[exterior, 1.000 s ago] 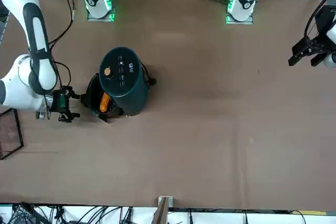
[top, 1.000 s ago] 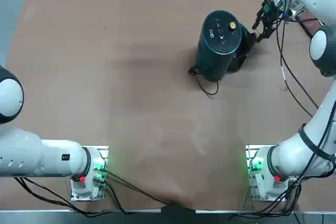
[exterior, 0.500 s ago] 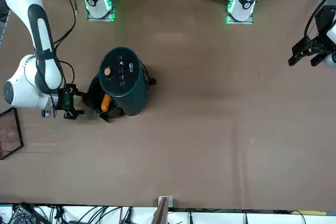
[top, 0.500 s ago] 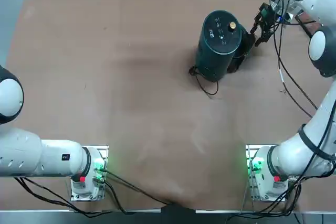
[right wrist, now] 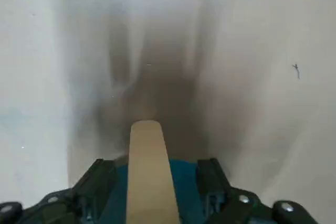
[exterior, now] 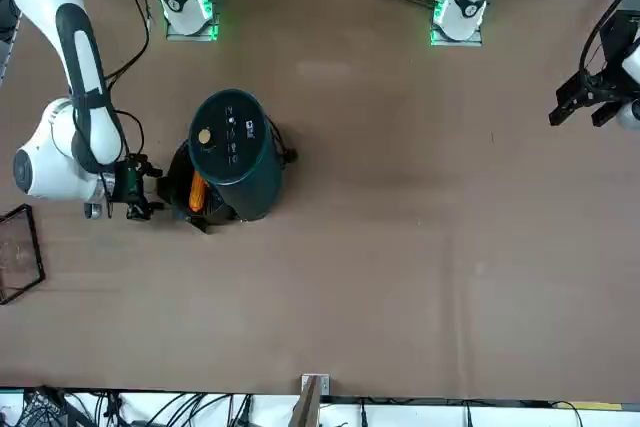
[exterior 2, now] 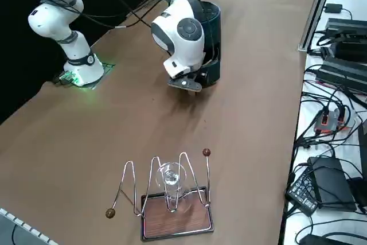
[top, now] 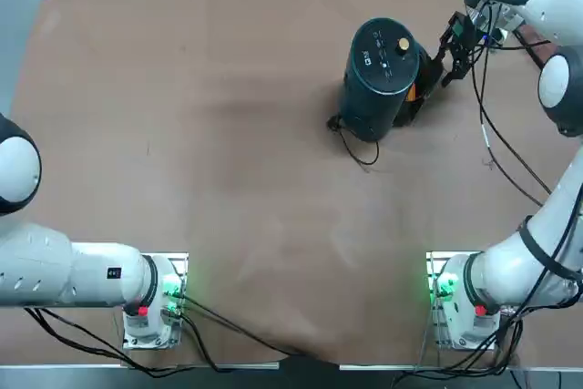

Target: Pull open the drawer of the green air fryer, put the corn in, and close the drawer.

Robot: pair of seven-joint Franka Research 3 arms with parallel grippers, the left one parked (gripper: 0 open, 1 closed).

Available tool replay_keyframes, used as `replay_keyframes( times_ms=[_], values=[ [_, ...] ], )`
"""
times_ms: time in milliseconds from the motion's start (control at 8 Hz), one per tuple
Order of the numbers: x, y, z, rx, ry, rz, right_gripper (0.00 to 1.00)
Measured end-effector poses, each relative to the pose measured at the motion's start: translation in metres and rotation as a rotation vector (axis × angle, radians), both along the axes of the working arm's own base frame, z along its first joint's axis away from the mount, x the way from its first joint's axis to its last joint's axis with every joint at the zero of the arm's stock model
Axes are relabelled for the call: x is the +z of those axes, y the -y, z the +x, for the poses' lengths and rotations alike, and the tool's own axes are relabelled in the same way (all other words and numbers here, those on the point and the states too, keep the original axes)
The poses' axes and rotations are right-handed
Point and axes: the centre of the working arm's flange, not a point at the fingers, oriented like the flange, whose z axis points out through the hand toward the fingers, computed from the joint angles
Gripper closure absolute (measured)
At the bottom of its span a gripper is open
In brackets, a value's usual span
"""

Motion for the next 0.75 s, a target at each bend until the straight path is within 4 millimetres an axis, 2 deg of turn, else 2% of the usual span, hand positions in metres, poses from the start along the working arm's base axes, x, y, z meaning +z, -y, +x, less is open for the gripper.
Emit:
replay_keyframes(
  times_ms=[125,375,750],
  values=[
    [0.002,0.0,0.0,0.0,0.004,0.0,0.14],
    [0.007,0.0,0.0,0.0,0.016,-0.001,0.54],
    [0.018,-0.001,-0.005,-0.002,0.063,-0.012,0.56]
  ],
)
